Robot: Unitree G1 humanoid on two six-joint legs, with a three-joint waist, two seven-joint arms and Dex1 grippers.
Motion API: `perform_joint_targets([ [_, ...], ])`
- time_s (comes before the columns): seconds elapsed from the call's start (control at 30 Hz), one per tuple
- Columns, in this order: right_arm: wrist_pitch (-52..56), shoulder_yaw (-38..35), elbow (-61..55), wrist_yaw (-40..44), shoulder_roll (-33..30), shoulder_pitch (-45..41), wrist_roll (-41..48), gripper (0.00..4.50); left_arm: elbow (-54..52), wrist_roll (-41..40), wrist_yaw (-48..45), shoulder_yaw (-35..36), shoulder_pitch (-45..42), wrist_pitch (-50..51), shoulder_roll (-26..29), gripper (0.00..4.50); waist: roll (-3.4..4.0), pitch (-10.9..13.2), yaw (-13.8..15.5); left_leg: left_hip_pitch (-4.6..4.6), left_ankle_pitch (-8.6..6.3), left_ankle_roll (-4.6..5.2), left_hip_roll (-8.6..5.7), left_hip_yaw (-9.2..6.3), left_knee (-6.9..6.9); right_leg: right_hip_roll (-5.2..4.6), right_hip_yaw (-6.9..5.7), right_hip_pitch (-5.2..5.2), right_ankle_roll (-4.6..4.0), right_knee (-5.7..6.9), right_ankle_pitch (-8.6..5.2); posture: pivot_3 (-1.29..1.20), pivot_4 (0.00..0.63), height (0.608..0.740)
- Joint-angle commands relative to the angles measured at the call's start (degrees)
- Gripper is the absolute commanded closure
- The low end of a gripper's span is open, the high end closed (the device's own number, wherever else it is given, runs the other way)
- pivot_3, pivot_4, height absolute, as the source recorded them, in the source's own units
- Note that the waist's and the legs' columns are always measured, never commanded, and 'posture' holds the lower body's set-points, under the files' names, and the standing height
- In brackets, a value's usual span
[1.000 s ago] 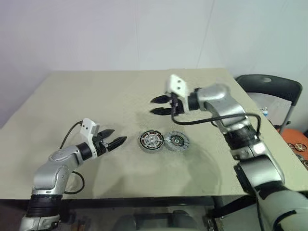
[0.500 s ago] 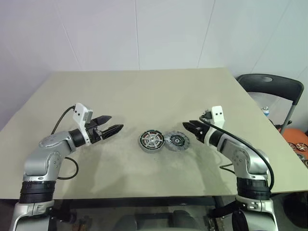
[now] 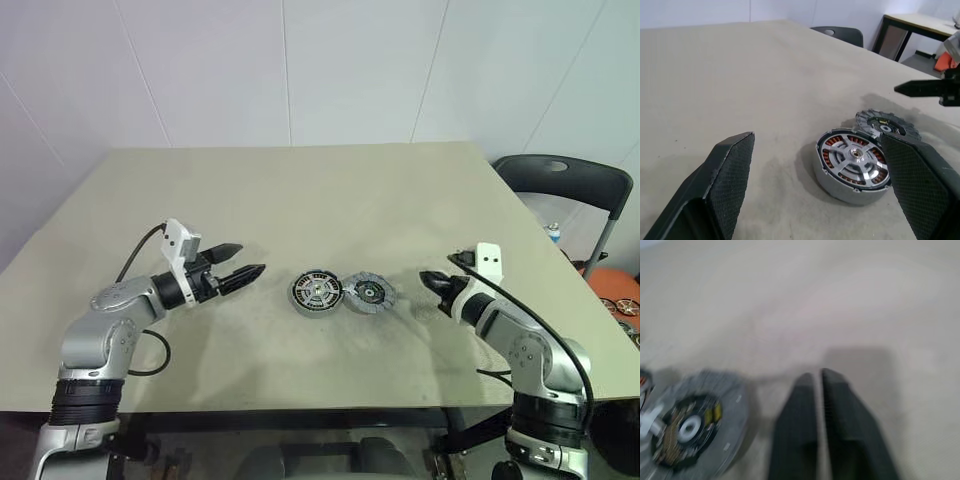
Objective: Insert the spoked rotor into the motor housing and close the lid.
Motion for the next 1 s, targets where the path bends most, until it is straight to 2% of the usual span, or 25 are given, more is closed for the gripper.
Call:
perform_joint_targets([
  [0.03,-0.9,0.0,1.0,-0.8,-0.9,-1.1,0.5,4.48,0.4,0.8,-0.1,-0.6,-1.5,-1.8,-0.4,0.24,0.0,0.0,0.0,0.01,0.0,0.0,0.0,0.0,0.0,0.0,0.0,0.01,0.0,-0.01,0.0,0.0,0.0,0.74],
  [0.2,-1.2,4.7,-0.4,0.2,-1.8,3.0,-0.3,4.48,1.0,1.1,-0.4,-0.8,-2.1,-2.0,-0.5,0.24,0.0,0.0,0.0,-0.01,-0.01,0.03,0.02,-0.01,-0.04,0.01,0.0,0.0,0.0,-0.03,0.0,0.0,0.0,0.74],
  [0.3,-4.2,11.1,-1.3,4.4,-5.7,7.6,-2.5,4.48,1.2,1.2,-0.6,-0.9,-2.3,-1.7,-0.4,0.24,0.01,0.0,0.0,-0.02,-0.02,0.04,0.01,0.0,-0.03,0.0,0.0,0.01,0.0,-0.07,0.0,0.0,0.0,0.74],
  [0.43,-2.3,11.9,-4.3,7.3,-5.5,9.1,1.7,4.48,1.2,1.3,-0.6,-1.3,-2.4,-1.7,-0.6,0.24,-0.02,0.0,-0.1,0.07,-0.03,0.06,0.03,-0.07,-0.02,0.02,-0.07,0.23,0.01,-0.23,-0.01,0.0,0.0,0.74],
  [1.0,-5.9,17.2,-0.2,7.3,-2.7,2.4,0.3,4.48,0.6,1.2,0.8,-0.8,-1.9,-2.2,-0.6,0.24,-0.01,0.0,0.1,0.05,-0.04,0.07,0.03,-0.07,0.0,0.02,-0.06,0.24,0.02,-0.3,0.0,0.0,0.0,0.74],
])
